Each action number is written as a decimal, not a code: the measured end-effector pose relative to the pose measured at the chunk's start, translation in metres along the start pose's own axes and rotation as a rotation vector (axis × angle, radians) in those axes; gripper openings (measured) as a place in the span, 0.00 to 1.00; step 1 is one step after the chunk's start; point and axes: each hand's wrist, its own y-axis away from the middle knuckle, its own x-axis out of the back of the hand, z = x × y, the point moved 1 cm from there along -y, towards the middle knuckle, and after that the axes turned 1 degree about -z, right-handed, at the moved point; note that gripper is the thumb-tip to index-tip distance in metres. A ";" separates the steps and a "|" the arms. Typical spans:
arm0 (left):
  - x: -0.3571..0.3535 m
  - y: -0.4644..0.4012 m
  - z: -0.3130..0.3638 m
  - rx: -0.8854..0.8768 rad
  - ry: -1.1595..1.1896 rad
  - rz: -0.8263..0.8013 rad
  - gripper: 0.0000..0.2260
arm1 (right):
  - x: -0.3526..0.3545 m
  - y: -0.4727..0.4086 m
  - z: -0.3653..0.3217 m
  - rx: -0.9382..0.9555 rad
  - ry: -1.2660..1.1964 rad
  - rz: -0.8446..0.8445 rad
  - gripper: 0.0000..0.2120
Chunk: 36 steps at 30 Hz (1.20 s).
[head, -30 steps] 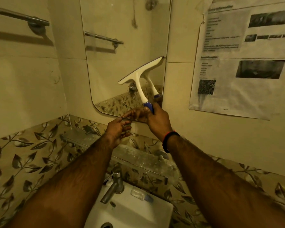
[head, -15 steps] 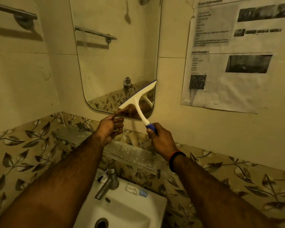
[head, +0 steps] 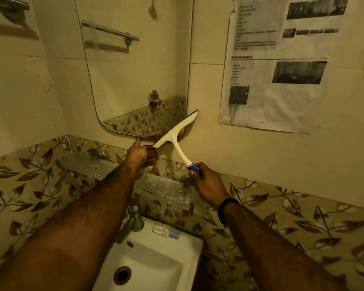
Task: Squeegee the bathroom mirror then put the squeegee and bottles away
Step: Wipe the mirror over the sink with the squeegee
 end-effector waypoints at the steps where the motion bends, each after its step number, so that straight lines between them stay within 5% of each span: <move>1: -0.001 0.001 0.000 0.005 -0.004 0.003 0.29 | 0.001 0.001 0.001 -0.003 0.009 -0.001 0.11; 25: -0.012 0.014 -0.006 -0.024 -0.072 -0.020 0.30 | 0.007 0.023 0.019 -0.026 0.055 0.018 0.12; 30: -0.014 0.016 -0.007 -0.023 -0.024 -0.021 0.22 | 0.008 0.028 0.025 -0.032 0.067 0.040 0.11; 36: -0.015 0.017 -0.009 -0.011 -0.039 -0.047 0.28 | 0.009 0.033 0.028 -0.034 0.047 0.052 0.11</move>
